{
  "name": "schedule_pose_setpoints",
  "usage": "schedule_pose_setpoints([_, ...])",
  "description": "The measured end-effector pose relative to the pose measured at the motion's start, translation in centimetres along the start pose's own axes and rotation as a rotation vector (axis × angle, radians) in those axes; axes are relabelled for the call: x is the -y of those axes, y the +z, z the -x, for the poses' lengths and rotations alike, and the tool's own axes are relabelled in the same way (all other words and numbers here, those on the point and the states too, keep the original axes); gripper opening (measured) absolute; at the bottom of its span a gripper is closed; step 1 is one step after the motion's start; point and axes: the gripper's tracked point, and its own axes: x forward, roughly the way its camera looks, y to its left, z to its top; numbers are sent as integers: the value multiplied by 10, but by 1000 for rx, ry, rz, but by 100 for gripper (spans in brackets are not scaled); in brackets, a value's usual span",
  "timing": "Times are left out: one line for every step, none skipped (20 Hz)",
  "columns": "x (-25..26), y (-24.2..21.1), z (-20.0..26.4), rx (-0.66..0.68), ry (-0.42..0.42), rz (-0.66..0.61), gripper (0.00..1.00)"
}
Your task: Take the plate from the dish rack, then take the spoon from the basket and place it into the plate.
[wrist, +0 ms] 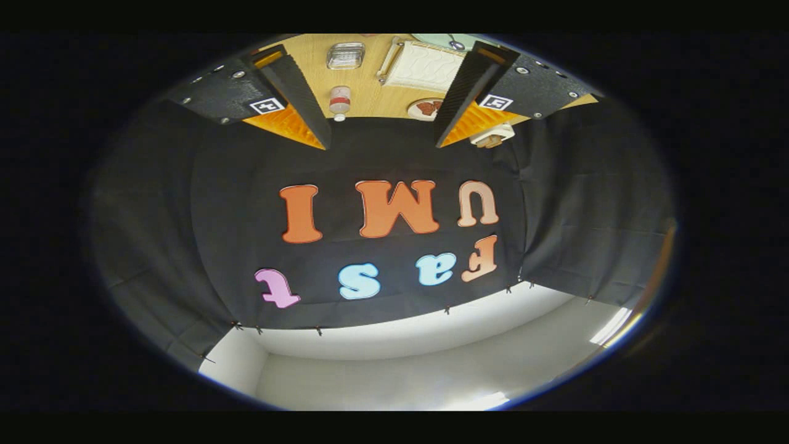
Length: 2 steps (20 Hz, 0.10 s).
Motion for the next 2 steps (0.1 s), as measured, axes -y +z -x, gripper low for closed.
schedule_pose_setpoints([0, 0, 3, -3, 0, -1, 98])
schedule_pose_setpoints([2, -1, 5, -6, -2, -4, 98])
